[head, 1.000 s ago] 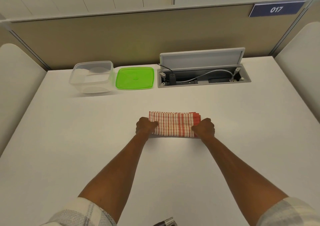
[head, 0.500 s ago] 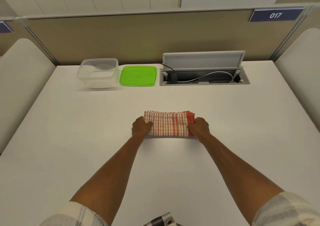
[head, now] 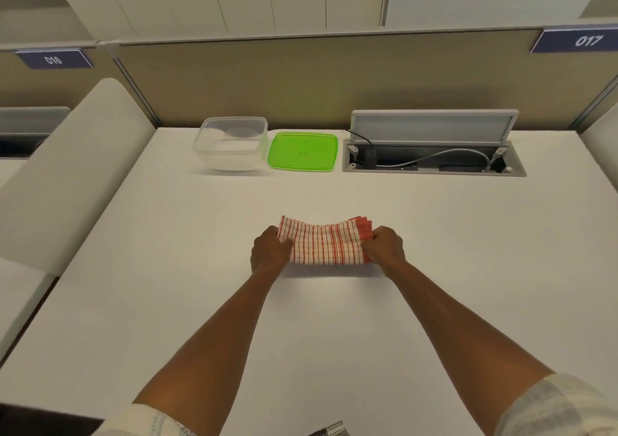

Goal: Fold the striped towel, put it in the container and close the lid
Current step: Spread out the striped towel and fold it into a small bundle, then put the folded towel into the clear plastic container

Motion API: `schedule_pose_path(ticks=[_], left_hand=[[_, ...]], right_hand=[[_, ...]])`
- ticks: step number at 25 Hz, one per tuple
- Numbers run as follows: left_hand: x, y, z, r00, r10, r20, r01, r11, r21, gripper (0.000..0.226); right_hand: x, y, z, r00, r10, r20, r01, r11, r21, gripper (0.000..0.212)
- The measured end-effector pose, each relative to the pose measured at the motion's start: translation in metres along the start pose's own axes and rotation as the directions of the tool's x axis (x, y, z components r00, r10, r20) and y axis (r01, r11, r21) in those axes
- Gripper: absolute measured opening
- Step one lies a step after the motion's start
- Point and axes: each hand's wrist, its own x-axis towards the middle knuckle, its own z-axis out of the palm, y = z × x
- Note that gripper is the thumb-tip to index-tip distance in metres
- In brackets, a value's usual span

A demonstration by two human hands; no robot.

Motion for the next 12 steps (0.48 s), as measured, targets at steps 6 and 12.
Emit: schedule_pose_path(ticks=[6,12], left_hand=[[0.060,-0.044,-0.076,0.992,-0.054,-0.114,0.053,0.998,-0.014,0.029],[0.052,-0.041,-0.068,0.993,-0.046,-0.113,0.041,0.998,-0.049,0.020]], right_hand=[[0.004,-0.088,0.063,0.998,-0.067,0.014,0.067,0.997,0.034,0.014],[0.007,-0.082,0.067,1.000,-0.024,0.007,0.024,1.000,0.001,0.016]])
